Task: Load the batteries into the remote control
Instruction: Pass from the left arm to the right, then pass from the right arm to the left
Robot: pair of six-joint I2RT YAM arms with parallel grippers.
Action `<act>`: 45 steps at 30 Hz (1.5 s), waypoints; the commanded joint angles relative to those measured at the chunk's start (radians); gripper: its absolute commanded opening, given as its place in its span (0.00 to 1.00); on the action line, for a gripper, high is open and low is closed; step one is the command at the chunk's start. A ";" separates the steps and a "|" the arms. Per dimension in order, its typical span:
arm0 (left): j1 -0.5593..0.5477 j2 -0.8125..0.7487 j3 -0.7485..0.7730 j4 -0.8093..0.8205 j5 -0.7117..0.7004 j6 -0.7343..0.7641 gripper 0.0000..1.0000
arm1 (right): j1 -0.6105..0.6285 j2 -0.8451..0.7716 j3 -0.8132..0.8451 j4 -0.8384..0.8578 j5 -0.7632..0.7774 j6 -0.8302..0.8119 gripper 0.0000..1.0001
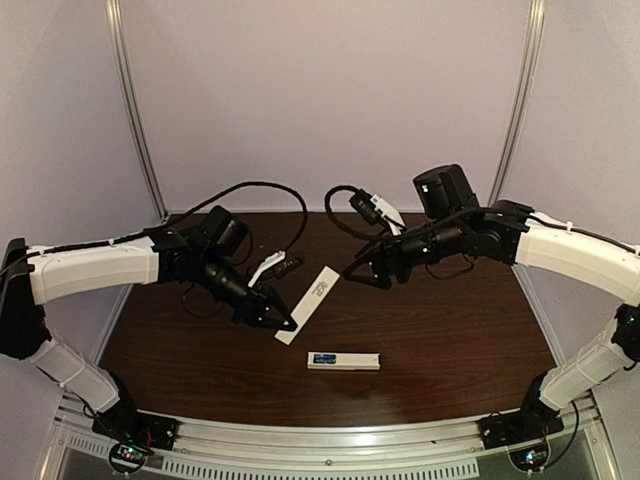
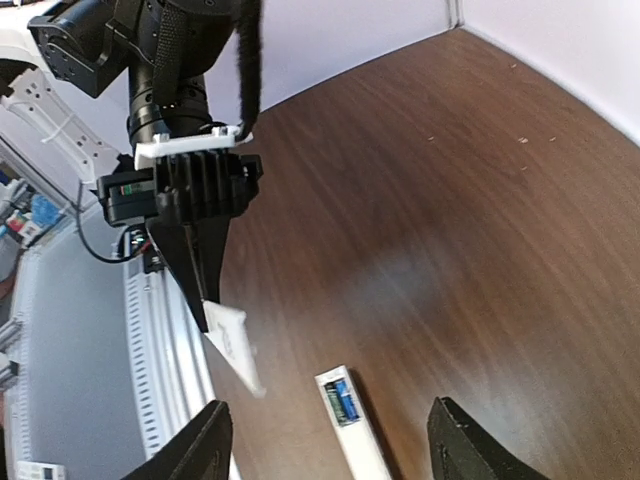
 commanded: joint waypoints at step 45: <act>0.086 -0.293 -0.361 0.945 -0.099 -0.557 0.48 | -0.074 -0.274 -0.427 0.792 -0.053 0.578 0.00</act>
